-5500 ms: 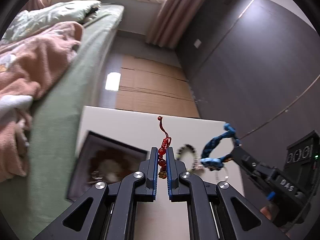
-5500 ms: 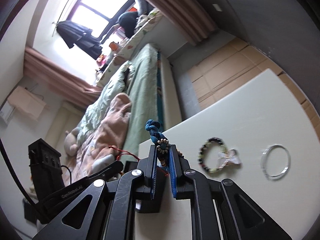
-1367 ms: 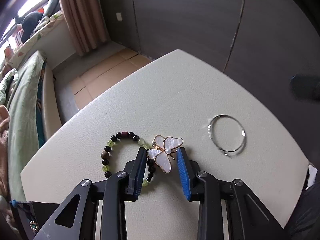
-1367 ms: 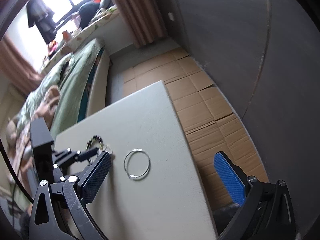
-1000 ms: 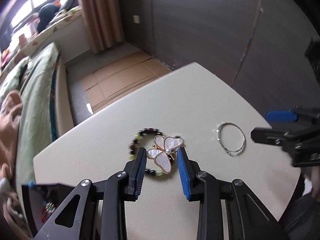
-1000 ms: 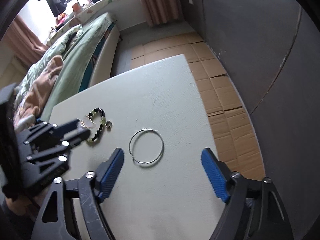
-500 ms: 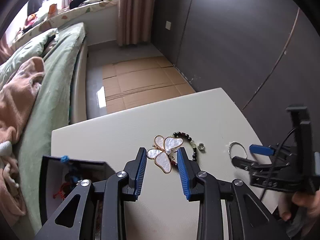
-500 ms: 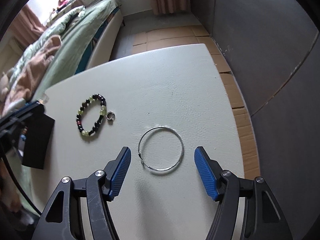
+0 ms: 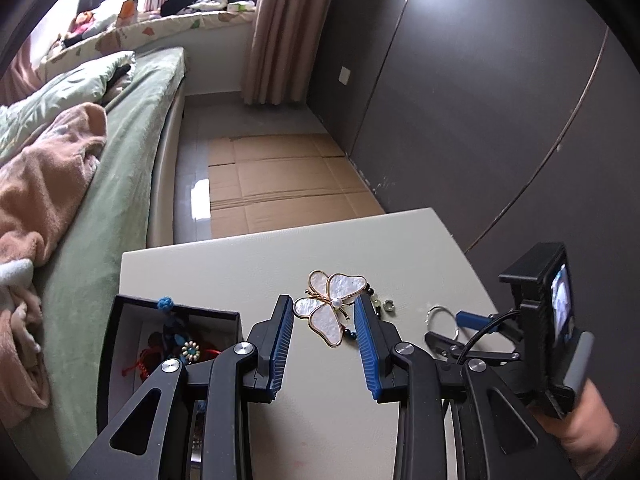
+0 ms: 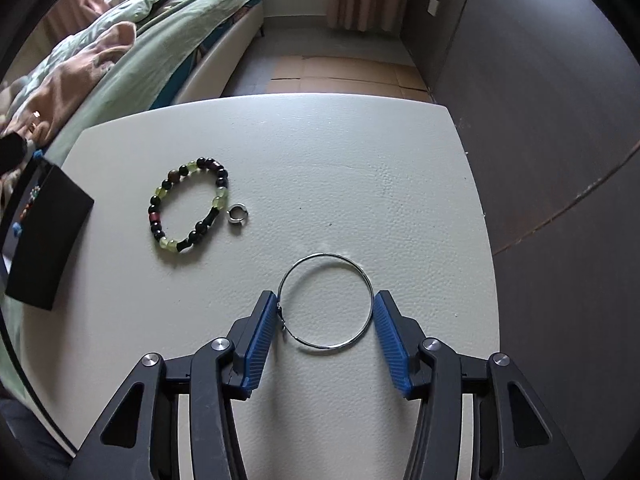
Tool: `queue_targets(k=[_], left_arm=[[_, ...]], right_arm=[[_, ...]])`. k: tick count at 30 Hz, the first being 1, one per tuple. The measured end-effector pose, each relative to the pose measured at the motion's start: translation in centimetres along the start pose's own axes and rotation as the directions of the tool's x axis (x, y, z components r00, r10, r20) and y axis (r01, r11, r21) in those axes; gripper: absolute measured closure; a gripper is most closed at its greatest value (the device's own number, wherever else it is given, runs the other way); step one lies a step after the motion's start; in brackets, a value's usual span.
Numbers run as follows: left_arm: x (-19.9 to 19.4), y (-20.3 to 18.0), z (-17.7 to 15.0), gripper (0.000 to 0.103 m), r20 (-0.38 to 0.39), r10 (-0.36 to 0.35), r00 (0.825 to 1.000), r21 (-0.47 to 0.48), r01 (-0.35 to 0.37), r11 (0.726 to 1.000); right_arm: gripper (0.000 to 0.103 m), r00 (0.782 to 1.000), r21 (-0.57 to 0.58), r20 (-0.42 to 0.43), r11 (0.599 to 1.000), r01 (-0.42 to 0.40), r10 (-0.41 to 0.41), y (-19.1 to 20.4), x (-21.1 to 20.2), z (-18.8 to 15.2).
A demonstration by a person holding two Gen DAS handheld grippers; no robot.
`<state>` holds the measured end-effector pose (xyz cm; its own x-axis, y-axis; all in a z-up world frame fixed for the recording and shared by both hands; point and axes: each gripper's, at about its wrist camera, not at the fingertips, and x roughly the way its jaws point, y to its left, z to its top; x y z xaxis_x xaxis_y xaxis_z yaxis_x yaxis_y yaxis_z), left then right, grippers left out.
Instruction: Organize jewelry
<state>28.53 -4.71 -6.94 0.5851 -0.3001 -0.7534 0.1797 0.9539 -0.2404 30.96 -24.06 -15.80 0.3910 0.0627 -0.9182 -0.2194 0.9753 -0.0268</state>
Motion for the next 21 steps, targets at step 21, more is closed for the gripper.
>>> queue_targets(k=[21], left_arm=[[-3.3, 8.1, -2.0, 0.069, 0.014, 0.091, 0.996, -0.254, -0.084, 0.964]], right_arm=[[0.053, 0.936, 0.059, 0.122, 0.939, -0.338, 0.329, 3.8, -3.6, 1.5]])
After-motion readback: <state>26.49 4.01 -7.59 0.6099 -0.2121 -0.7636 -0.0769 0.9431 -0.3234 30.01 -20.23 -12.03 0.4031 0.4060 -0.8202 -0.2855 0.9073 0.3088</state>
